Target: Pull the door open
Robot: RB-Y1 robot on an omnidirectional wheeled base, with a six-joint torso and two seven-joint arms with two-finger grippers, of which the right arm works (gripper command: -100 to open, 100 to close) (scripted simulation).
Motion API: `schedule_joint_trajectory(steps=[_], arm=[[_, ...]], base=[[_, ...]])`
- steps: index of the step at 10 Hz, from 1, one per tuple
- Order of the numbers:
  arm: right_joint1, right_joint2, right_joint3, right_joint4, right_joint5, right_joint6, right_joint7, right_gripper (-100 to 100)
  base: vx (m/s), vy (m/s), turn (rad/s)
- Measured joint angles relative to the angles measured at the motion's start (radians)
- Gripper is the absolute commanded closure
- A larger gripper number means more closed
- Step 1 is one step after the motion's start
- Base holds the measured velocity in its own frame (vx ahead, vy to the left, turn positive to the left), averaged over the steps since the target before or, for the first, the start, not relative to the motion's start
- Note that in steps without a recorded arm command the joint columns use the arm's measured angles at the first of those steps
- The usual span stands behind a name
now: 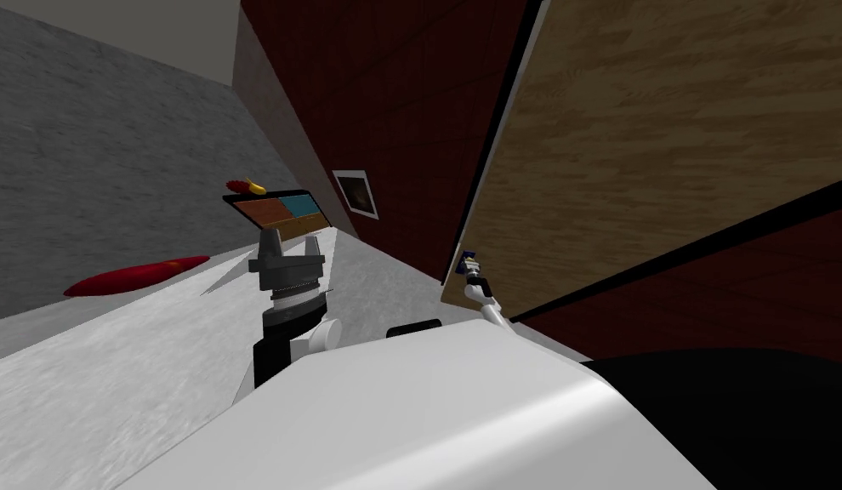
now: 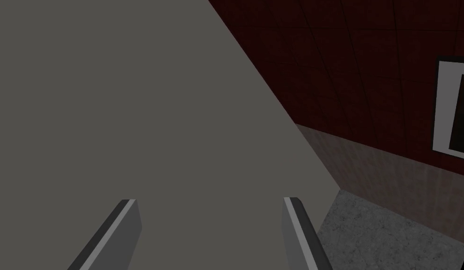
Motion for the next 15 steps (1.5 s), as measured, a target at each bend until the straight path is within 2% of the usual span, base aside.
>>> schedule_joint_trajectory(steps=[3, 5, 6, 15], arm=[[0.018, -0.024, 0.037, -0.016, 0.002, -0.001, -0.030, 100], [0.023, -0.034, 0.056, -0.019, 0.004, -0.002, -0.045, 100], [0.025, -0.033, 0.059, -0.017, 0.004, 0.000, -0.046, 100], [0.064, -0.103, 0.147, -0.056, 0.008, -0.018, -0.120, 100]], base=[[-0.258, -0.033, 0.126], [-0.148, -0.015, 0.066], [-0.202, -0.034, 0.116], [-0.211, -0.048, 0.113]])
